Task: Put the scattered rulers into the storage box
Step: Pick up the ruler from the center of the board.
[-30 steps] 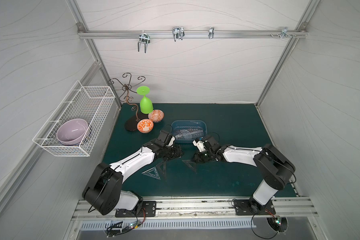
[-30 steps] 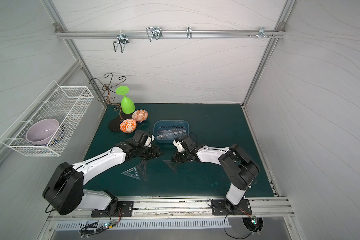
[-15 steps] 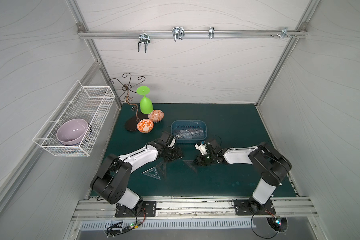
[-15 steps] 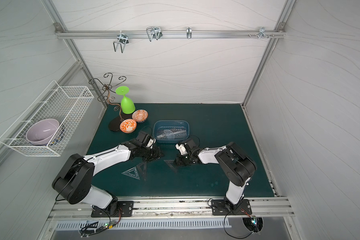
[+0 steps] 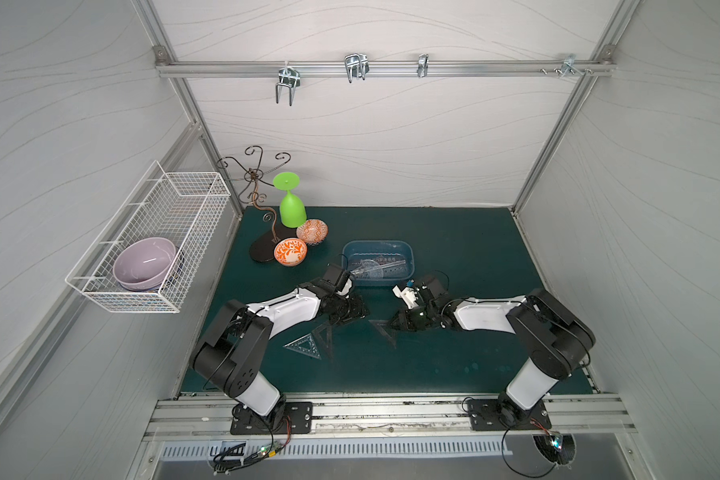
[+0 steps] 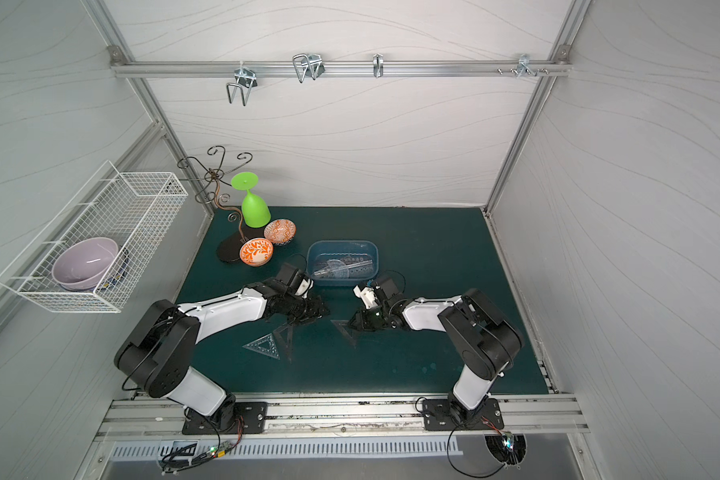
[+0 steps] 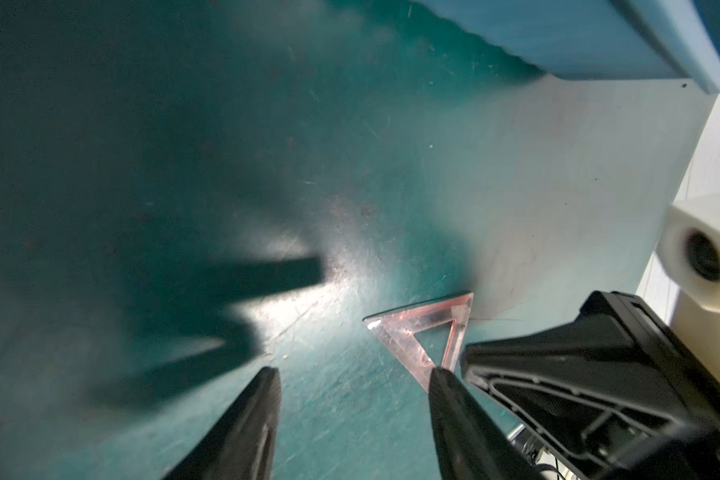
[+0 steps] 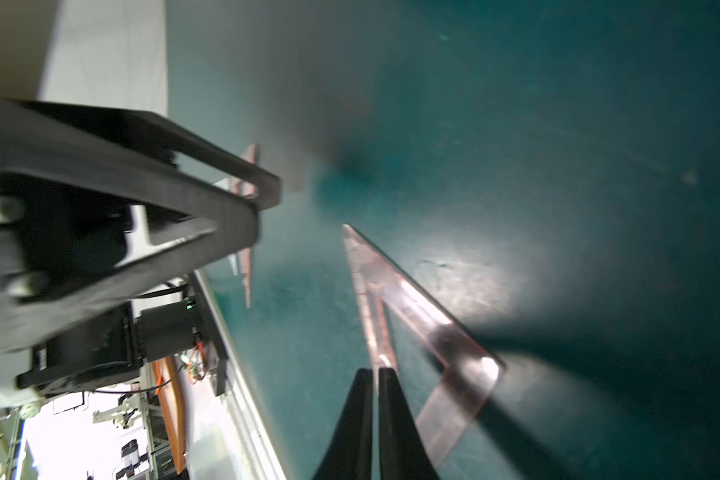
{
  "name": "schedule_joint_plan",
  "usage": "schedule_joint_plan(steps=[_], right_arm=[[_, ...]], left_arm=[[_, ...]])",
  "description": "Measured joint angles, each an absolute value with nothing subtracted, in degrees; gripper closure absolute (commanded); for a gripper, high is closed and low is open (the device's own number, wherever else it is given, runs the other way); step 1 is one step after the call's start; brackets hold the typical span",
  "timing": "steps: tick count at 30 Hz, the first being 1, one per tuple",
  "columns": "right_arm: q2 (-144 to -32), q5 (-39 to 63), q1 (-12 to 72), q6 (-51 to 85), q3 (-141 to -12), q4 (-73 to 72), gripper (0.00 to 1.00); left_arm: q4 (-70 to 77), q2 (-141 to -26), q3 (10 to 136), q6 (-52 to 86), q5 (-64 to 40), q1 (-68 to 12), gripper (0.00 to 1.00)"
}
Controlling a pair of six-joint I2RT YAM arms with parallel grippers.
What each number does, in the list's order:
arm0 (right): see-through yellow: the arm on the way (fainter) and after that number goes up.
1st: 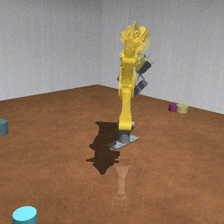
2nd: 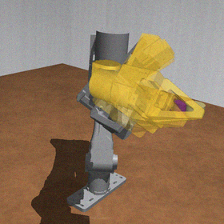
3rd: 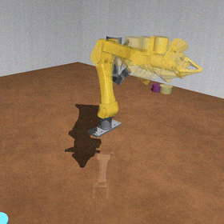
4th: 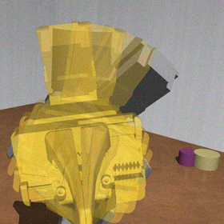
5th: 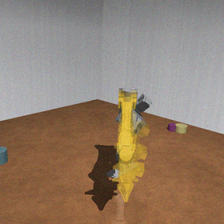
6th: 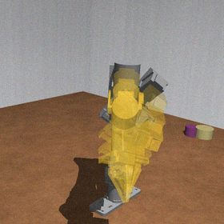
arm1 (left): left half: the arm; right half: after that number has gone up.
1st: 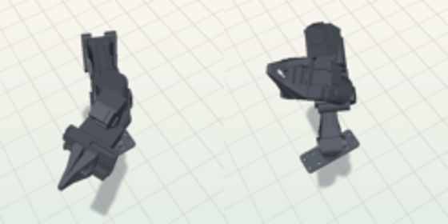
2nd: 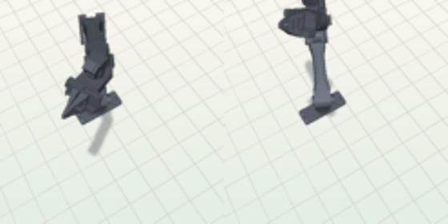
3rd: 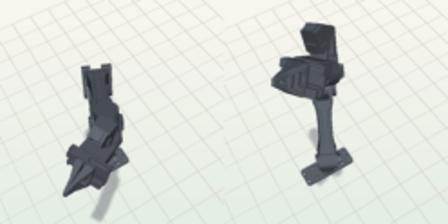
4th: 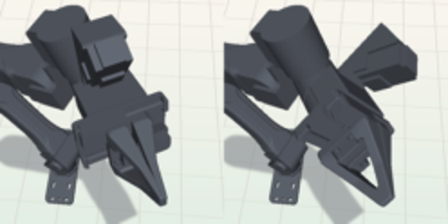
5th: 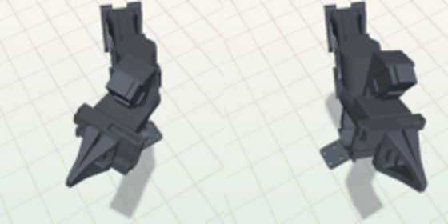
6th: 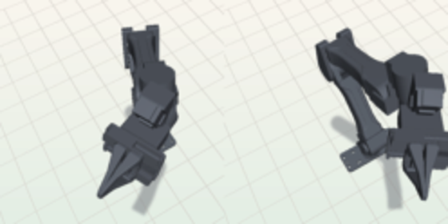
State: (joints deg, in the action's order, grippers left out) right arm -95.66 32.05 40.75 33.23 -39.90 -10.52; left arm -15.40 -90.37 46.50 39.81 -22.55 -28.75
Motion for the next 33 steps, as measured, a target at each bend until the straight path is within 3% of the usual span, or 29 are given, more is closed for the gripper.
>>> schedule_joint_plan(steps=[33], right_arm=[[-97.0, 34.8, 37.4, 32.9, -35.1, -13.7, 0.9]], left_arm=[[-12.9, -94.5, 47.6, 40.8, -24.7, -28.8, 0.37]])
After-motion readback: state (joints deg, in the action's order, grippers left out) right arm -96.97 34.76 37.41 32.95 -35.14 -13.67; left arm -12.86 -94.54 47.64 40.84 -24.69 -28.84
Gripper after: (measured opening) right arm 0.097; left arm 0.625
